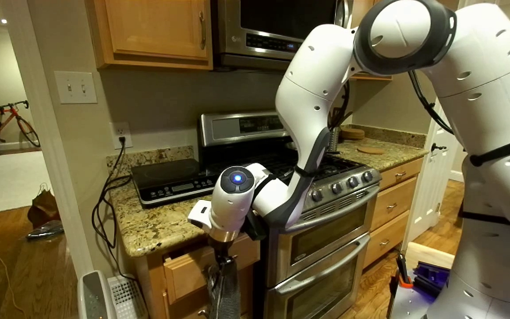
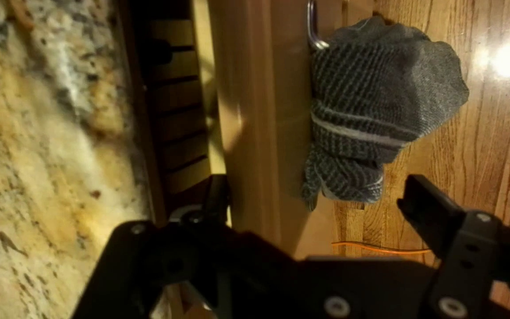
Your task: Open the left kitchen drawer fully
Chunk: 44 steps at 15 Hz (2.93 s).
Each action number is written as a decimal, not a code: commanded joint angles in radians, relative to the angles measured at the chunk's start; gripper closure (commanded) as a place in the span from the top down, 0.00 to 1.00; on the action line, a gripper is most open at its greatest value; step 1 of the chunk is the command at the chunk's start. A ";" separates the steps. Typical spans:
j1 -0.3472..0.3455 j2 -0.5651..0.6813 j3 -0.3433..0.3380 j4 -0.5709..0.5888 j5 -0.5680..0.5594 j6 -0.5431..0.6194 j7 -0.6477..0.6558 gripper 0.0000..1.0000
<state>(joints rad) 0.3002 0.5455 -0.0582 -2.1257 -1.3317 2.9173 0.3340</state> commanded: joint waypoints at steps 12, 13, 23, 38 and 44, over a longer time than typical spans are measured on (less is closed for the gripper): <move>-0.050 -0.196 0.072 -0.309 0.068 0.086 -0.067 1.00; -0.063 -0.215 0.086 -0.333 0.101 0.096 -0.099 1.00; -0.422 -0.317 0.516 -0.520 0.666 0.148 -0.553 1.00; -0.908 -0.517 1.026 -0.312 1.318 -0.391 -1.131 1.00; -0.570 -0.497 0.689 -0.289 1.338 -0.372 -1.134 1.00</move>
<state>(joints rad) -0.4430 0.0511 0.8023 -2.4180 -0.0054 2.5431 -0.7937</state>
